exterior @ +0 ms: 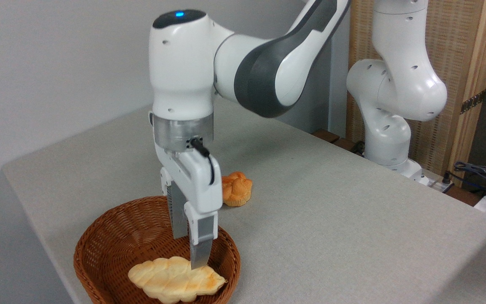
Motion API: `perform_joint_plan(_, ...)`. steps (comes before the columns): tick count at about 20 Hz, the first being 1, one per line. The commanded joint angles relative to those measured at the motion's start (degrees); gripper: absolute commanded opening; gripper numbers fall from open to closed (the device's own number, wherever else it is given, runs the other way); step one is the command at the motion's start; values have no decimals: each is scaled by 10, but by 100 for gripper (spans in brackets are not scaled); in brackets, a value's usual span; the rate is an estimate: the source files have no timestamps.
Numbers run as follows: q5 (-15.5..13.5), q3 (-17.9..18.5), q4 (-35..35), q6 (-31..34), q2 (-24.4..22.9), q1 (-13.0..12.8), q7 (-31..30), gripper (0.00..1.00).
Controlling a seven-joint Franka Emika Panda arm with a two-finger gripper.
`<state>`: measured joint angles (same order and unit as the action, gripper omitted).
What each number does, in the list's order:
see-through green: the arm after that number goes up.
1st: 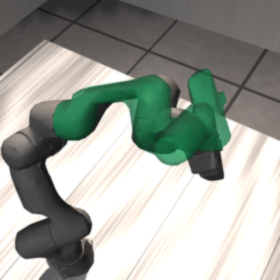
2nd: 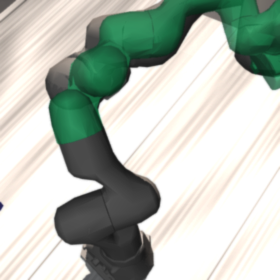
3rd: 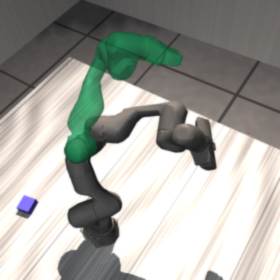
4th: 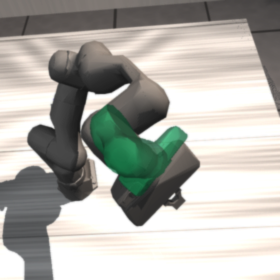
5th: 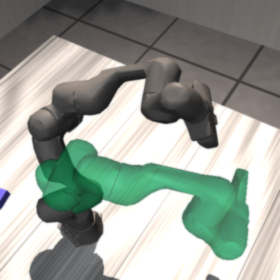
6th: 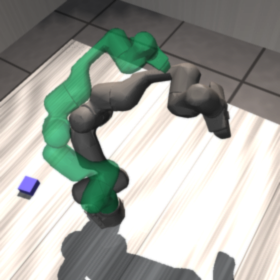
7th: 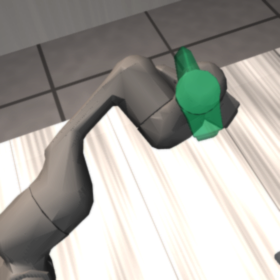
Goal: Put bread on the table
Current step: 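Lower the gripper into the basket and close it on the braided loaf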
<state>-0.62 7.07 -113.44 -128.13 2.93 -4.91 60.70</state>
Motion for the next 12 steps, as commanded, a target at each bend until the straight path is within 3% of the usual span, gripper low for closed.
perform_joint_plan(1, 8, 4, 4, -23, 8, -3, 139, 100)
perform_joint_plan(3, 7, 4, 4, -47, 24, -2, 200, 100)
perform_joint_plan(8, 7, 4, 7, -114, 80, -1, 273, 100)
perform_joint_plan(12, 7, -1, 7, -140, 113, 0, 281, 100)
